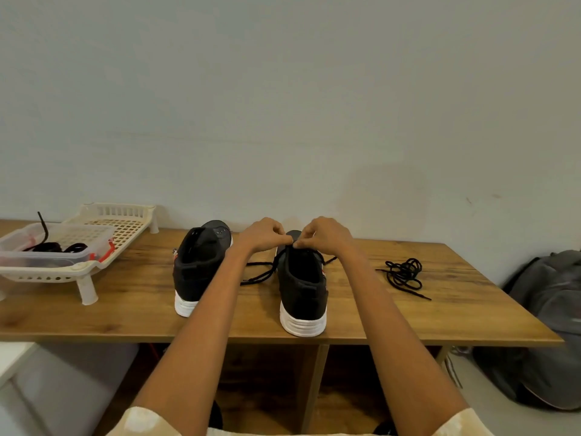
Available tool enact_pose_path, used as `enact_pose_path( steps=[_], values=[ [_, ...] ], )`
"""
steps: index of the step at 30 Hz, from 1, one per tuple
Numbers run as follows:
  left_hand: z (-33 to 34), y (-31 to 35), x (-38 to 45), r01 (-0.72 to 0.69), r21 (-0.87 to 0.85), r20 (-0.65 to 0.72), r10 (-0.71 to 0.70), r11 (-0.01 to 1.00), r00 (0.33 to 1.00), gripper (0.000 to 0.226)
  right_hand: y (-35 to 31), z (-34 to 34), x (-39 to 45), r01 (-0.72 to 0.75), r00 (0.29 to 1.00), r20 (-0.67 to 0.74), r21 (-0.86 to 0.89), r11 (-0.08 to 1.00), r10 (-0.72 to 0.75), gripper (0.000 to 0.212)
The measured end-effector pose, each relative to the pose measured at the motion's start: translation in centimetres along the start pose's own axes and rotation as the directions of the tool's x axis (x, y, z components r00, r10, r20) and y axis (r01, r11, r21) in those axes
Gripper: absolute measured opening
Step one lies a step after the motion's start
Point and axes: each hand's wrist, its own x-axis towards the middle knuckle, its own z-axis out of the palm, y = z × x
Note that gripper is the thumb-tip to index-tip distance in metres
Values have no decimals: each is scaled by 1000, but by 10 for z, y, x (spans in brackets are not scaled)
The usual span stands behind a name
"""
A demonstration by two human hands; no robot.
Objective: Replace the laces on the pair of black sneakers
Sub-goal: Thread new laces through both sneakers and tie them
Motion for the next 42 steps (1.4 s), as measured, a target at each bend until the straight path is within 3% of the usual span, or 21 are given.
enact_pose_path(
  steps=[2,4,7,8,10,15,19,21,23,24,26,29,31,33,34,36,37,38,39,42],
  values=[
    [-1,1,-2,11,2,12,-11,1000,1000,18,2,-5,-1,-12,989,-148,67,998,22,26],
    [-2,1,-4,22,-29,21,-21,999,1000,17,6,-14,-1,-16,939,-330,249,968,100,29],
    [-2,1,-6,30,-55,31,-29,998,999,17,15,-29,-5,46,768,-503,662,748,397,24],
    [-2,1,-6,32,-51,32,-31,998,999,17,19,-31,-6,49,726,-513,704,709,458,22],
    [-2,2,-6,34,-51,37,-32,998,999,17,23,-27,-8,-52,735,-495,640,767,463,21],
    [2,3,-5,17,-96,48,-12,995,999,13,36,8,-10,-291,891,-257,312,904,375,15],
    [2,7,-5,11,-51,45,-9,999,999,19,22,6,-9,-91,987,-110,247,965,121,29],
    [2,8,-5,34,-41,32,-33,999,999,14,5,0,-6,-8,999,39,252,968,-1,30],
    [2,7,-5,60,-88,23,-58,994,998,8,-11,1,-1,6,981,194,112,994,-28,32],
    [2,7,-5,70,-115,20,-68,991,997,6,-17,4,1,0,982,190,5,1000,-1,32],
    [2,8,-6,80,-145,18,-79,986,997,4,-26,14,1,-43,998,29,-134,990,48,26],
    [2,9,-7,84,-155,20,-81,984,996,5,-27,23,1,-54,987,-158,-162,985,28,26],
    [1,7,-7,91,-163,24,-88,982,996,6,-21,23,4,-50,982,-184,-72,996,36,23],
    [0,4,-7,102,-182,37,-97,978,995,6,-10,23,5,-105,955,-250,225,969,162,17],
    [-1,3,-7,109,-192,45,-103,975,994,6,-5,22,3,-137,928,-253,454,880,275,15],
    [-2,2,-7,118,-197,60,-108,973,992,7,3,22,-2,-177,857,-156,805,566,491,16],
    [-2,2,-8,120,-195,67,-109,973,992,7,6,22,-4,-182,826,-98,886,426,555,17],
    [-2,3,-9,120,-193,71,-108,974,992,8,9,20,-4,-185,807,-69,914,361,587,19],
    [-2,4,-8,117,-189,72,-105,975,992,8,11,18,-4,-196,805,-69,906,375,589,21],
    [-1,6,-7,108,-187,62,-98,976,993,9,7,4,-4,-278,901,-19,741,612,432,22]
  ],
)
